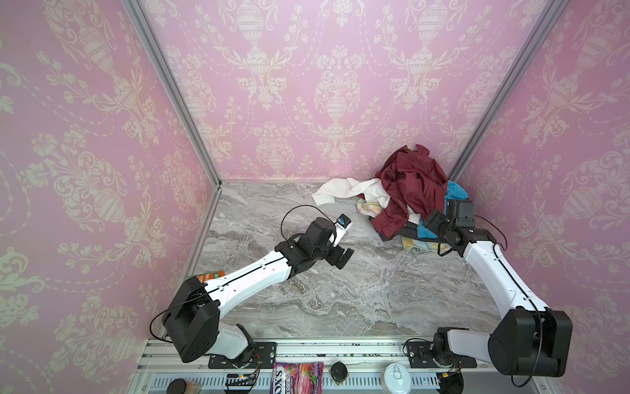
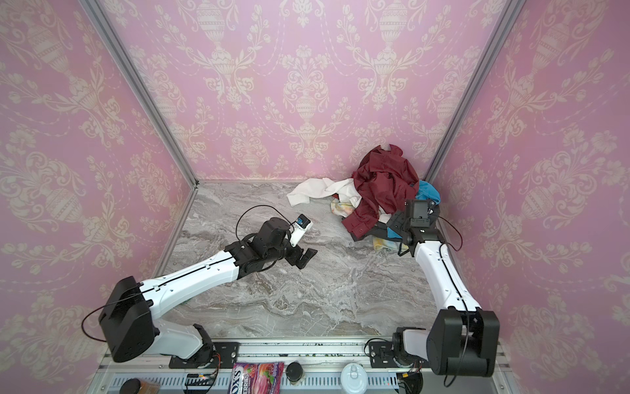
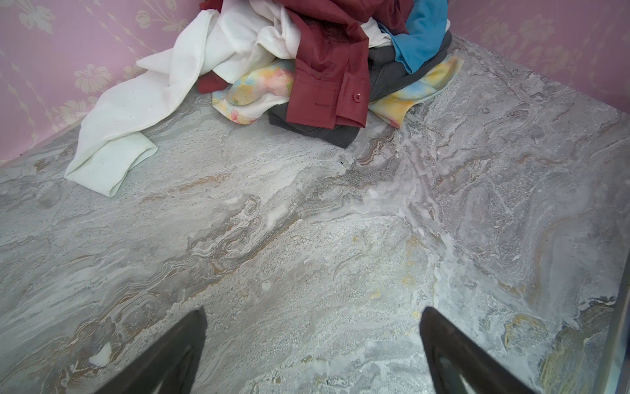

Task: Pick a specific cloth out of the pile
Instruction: 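Reach the right gripper into the pile toward the turquoise shirt while the left advances, then grasp the turquoise shirt with the right gripper and lift it up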

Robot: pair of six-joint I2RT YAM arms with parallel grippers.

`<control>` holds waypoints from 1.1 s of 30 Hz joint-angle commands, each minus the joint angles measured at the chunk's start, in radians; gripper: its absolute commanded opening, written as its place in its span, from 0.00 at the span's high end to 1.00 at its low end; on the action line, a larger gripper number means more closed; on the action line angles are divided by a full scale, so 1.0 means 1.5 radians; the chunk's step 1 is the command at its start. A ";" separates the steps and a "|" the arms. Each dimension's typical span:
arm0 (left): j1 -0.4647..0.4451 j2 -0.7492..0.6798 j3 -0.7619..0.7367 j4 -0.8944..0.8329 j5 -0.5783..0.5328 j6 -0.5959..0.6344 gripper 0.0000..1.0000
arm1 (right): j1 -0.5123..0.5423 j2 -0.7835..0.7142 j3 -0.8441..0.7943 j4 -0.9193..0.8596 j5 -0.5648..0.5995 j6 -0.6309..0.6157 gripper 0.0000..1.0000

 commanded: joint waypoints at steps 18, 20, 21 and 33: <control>-0.068 -0.004 -0.014 0.004 0.059 0.007 0.01 | -0.159 0.158 0.134 0.016 -0.130 0.138 0.28; -0.069 -0.002 -0.012 0.002 0.064 0.006 0.01 | -0.161 0.186 0.162 0.015 -0.132 0.143 0.30; -0.069 -0.003 -0.012 0.003 0.066 0.005 0.01 | -0.161 0.198 0.171 0.013 -0.132 0.145 0.29; -0.069 0.007 -0.015 0.007 0.065 0.001 0.01 | -0.167 0.333 0.267 -0.014 -0.135 0.124 0.40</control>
